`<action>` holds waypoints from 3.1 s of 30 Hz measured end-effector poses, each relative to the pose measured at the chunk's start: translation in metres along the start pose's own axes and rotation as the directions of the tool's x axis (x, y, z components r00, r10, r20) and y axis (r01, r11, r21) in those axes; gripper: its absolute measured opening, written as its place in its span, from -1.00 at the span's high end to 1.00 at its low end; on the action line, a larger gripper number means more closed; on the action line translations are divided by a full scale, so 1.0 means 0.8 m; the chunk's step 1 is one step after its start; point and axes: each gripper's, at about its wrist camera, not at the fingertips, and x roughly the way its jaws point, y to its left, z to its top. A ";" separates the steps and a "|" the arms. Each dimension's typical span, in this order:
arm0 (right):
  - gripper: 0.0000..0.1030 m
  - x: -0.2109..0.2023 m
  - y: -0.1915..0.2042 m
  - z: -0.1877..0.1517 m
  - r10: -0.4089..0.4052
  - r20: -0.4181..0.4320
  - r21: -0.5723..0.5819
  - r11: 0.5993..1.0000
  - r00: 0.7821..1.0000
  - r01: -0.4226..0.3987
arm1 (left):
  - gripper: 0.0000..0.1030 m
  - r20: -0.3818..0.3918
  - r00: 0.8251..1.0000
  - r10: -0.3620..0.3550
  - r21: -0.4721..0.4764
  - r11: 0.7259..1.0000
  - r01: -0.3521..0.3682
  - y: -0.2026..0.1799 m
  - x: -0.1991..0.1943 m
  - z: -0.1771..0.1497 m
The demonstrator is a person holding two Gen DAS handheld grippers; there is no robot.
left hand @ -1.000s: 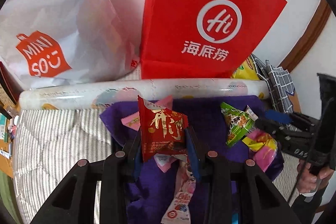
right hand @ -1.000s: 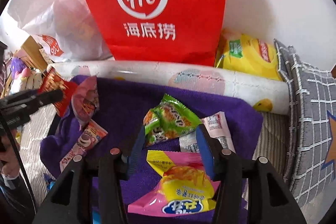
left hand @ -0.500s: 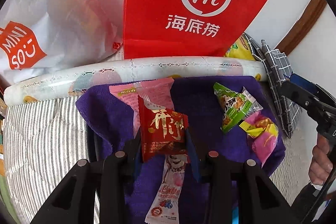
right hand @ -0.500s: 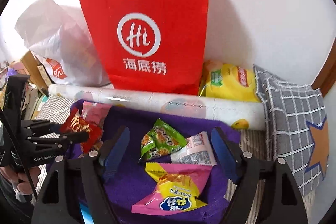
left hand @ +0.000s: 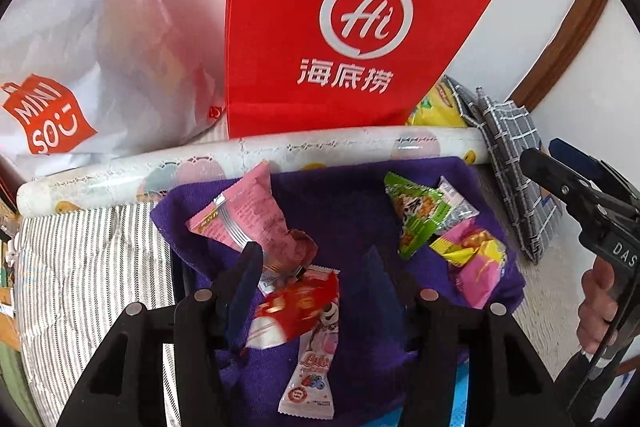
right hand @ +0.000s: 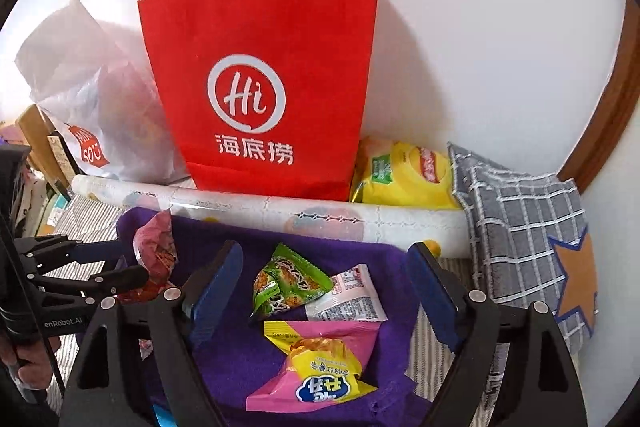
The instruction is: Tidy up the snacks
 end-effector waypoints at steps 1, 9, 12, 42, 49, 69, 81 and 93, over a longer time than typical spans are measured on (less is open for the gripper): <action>-0.62 -0.009 0.002 -0.001 -0.011 0.020 0.003 1.000 1.000 0.011 | -0.02 0.008 1.000 -0.003 0.000 1.000 0.003 0.000 -0.005 0.001; -0.62 -0.065 0.006 -0.032 0.037 0.048 0.057 0.998 0.998 -0.040 | -0.02 0.109 0.994 -0.011 -0.005 1.000 0.012 -0.008 -0.058 0.004; -0.62 -0.090 0.009 -0.056 0.034 0.048 0.071 0.997 0.998 -0.037 | -0.02 0.145 0.989 -0.002 0.017 1.000 0.000 -0.018 -0.084 0.003; -0.47 -0.115 0.123 -0.277 0.136 -0.165 0.122 0.986 0.977 -0.117 | -0.02 0.071 0.993 0.096 -0.090 0.992 -0.089 0.041 -0.156 -0.181; -0.05 -0.099 0.125 -0.292 0.183 -0.159 0.147 0.976 0.970 -0.160 | -0.02 0.049 0.994 0.101 -0.127 0.987 -0.094 0.053 -0.147 -0.213; -0.06 -0.119 0.072 -0.300 0.296 -0.100 0.240 0.934 0.950 -0.266 | -0.02 -0.048 0.994 0.099 -0.181 0.978 -0.106 0.039 -0.070 -0.238; -0.09 -0.088 0.090 -0.301 0.268 -0.125 0.226 0.945 0.955 -0.236 | -0.03 -0.024 0.987 0.158 -0.119 0.980 -0.160 0.016 -0.048 -0.231; 0.18 -0.131 0.038 -0.316 0.253 -0.101 0.230 0.947 0.962 -0.224 | 0.27 0.003 0.983 0.185 -0.016 0.983 -0.184 0.003 -0.059 -0.249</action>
